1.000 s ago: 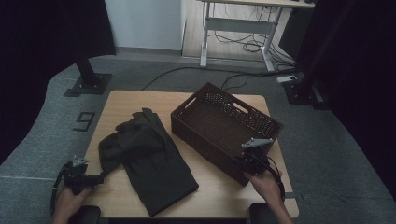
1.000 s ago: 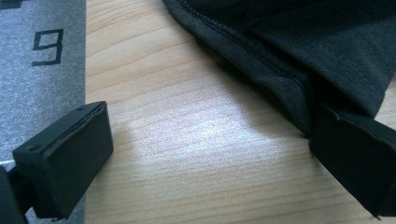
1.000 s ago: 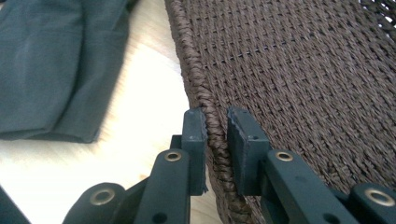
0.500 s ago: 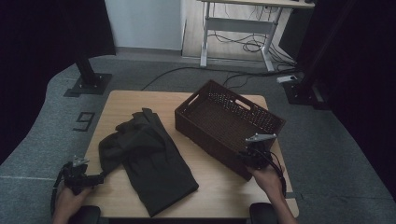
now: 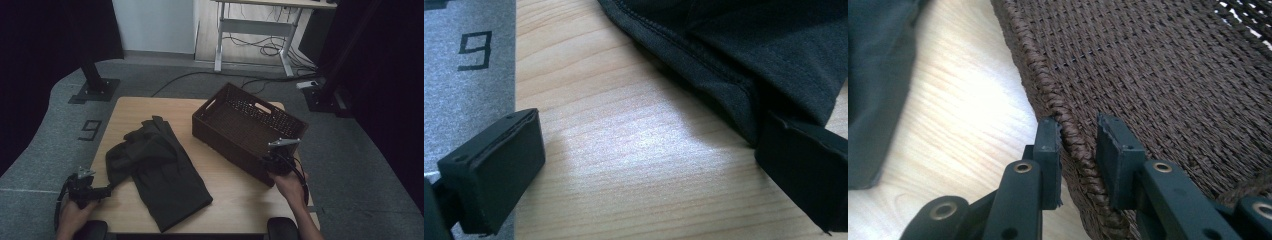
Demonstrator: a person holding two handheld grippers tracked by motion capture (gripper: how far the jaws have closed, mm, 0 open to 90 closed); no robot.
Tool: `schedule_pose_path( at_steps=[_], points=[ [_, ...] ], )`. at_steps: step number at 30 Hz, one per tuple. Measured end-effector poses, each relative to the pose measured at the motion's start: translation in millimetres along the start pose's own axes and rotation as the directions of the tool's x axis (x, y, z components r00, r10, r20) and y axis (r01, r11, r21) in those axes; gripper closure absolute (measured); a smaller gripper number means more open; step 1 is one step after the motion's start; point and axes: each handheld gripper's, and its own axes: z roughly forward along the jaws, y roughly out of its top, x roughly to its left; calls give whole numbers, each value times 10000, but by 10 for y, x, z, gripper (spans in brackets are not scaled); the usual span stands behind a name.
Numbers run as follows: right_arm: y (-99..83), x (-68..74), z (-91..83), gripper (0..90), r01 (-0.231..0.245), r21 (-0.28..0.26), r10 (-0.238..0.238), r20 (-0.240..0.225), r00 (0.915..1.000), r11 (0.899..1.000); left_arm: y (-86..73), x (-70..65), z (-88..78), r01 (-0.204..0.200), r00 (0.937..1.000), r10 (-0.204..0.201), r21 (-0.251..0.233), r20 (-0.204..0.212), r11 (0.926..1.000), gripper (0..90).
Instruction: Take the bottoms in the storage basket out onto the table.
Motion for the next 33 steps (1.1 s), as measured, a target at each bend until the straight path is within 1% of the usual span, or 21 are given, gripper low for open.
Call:
schedule_pose_path(
  at_steps=[8, 11, 12, 14, 16, 21, 25, 33],
  points=[
    [35, -156, 50, 677, -331, 36, 329, 302, 9990, 9994, 0, 0, 0, 2, 10000, -2, 1, 1, 10000, 0],
    [35, -221, 74, 671, -640, 5, 640, 225, 9977, 9979, 0, 0, 0, 4, 10000, -4, 1, 0, 10000, 0],
    [28, -248, 94, 680, -743, 95, 740, 221, 9970, 9972, 0, 0, 0, 2, 10000, -2, 1, 1, 10000, 0],
    [2, -310, 113, 679, -1064, -86, 1065, 105, 9943, 9943, 0, 0, 0, 1, 10000, -1, 4, 9, 10000, 0],
    [-7, -354, 114, 677, -1188, -161, 1190, 140, 9928, 9928, 0, 0, -1, 1, 10000, -1, 6, 9, 10000, 0],
    [22, -391, 118, 677, -1152, -41, 1153, 260, 9930, 9933, 0, 0, 0, 1, 10000, -1, 3, 8, 10000, 0],
    [37, -416, 129, 676, -1160, -55, 1162, 406, 9924, 9932, 0, 0, 0, 2, 10000, -2, 3, 6, 10000, 0],
    [88, -503, 165, 671, -1274, -62, 1275, 707, 9893, 9918, 0, 0, 0, 4, 10000, -4, 3, 8, 10000, 0]
  ],
)
